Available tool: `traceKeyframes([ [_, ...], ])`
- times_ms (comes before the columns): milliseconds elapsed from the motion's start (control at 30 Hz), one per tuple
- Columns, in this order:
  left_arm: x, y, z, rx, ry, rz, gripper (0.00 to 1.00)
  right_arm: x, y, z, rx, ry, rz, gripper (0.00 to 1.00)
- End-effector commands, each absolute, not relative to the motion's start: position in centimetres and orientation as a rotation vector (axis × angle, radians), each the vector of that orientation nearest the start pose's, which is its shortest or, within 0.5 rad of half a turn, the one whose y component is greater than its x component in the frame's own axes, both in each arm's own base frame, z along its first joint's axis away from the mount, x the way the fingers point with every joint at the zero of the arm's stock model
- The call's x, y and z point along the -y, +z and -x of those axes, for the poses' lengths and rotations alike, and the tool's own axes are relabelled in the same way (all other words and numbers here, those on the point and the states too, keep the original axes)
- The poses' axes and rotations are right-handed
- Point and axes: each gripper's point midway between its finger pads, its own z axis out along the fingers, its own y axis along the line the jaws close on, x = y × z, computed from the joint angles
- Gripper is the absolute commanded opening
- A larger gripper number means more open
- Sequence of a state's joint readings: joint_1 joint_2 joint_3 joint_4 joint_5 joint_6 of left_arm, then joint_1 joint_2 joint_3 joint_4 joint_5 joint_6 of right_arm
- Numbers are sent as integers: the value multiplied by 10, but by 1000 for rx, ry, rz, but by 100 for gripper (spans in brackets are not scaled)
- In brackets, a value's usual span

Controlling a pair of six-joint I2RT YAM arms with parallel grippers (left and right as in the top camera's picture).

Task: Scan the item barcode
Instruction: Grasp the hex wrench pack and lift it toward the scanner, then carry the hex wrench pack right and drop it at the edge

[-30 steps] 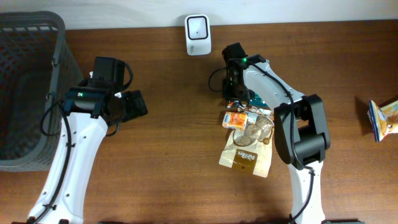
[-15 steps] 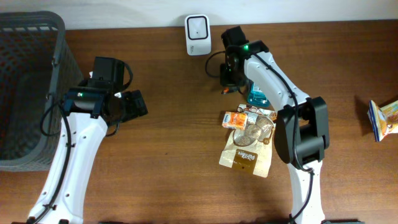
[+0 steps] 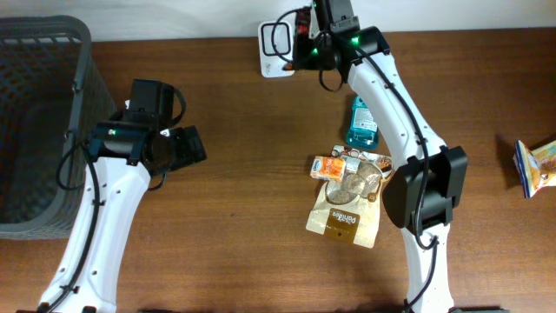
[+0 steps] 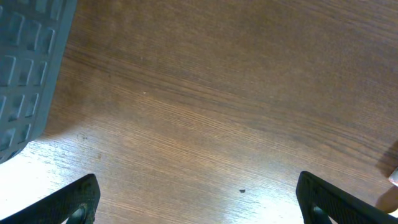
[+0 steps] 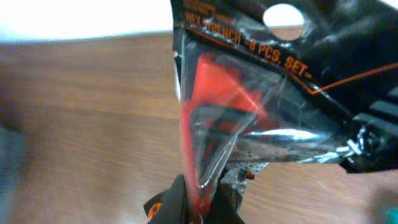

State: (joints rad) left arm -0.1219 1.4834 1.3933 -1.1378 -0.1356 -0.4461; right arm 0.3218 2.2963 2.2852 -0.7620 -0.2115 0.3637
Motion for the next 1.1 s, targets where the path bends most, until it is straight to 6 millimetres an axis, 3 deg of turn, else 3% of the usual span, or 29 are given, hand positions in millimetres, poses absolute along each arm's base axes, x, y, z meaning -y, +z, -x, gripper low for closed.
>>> traceKeyframes([
  [0,14,191,-330,-2705,50,500,99,-262,240,-583,-2248,829,38,4],
  [100,14,191,-330,-2705,50,500,99,-275,257,-595,-2153,909,-20,4],
  [167,14,191,-330,-2705,50,500,99,-282,254,-601,-2137,963,-92,4],
  [233,14,191,-330,-2706,50,500,99,-287,240,-607,-2147,993,-180,4],
  [400,14,191,-330,-2706,50,500,99,-289,183,-618,-2232,1022,-356,4],
  [567,14,191,-330,-2706,50,500,99,-294,152,-617,-2290,1060,-414,4],
  [867,14,191,-330,-2705,50,500,99,-287,159,-617,-2291,1109,-397,4],
  [967,14,191,-330,-2705,50,500,99,-264,180,-622,-2261,1092,-412,4],
  [1067,14,191,-330,-2705,50,500,99,-216,217,-625,-2215,1021,-436,4],
])
